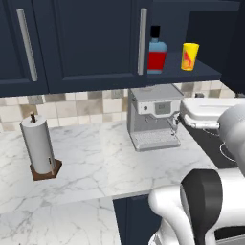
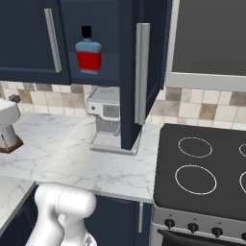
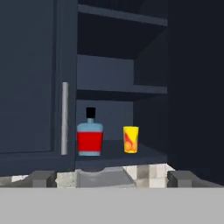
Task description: Open the cabinet directly in front. Then move the liquor and the cup to the dining counter with the jar on it.
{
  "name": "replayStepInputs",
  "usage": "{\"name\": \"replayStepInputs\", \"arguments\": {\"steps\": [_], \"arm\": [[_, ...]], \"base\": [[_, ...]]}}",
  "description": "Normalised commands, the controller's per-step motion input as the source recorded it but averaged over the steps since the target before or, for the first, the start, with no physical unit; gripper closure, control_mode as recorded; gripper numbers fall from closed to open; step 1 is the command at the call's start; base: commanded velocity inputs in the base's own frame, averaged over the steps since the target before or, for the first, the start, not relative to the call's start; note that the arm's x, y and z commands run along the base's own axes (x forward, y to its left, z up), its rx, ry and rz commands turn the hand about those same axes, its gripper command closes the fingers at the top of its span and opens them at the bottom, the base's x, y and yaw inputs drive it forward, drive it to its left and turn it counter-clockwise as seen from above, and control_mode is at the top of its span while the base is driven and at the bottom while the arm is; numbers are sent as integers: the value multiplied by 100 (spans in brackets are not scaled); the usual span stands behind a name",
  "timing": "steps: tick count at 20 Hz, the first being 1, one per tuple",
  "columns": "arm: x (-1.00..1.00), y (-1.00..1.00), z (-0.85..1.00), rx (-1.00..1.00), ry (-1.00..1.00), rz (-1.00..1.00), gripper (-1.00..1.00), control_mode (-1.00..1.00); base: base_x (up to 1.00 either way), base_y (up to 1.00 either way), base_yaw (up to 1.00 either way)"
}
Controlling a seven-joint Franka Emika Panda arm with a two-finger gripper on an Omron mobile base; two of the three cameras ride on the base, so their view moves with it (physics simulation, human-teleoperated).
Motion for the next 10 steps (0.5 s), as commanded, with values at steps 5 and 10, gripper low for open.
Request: {"name": "replayStepInputs", "arguments": {"steps": [5,10], "arm": [[44,68,6,0,-9,11,-100,-100],[65,13,0,0,0,0,-100,-100]], "base": [[0,0,0],[0,0,0]]}}
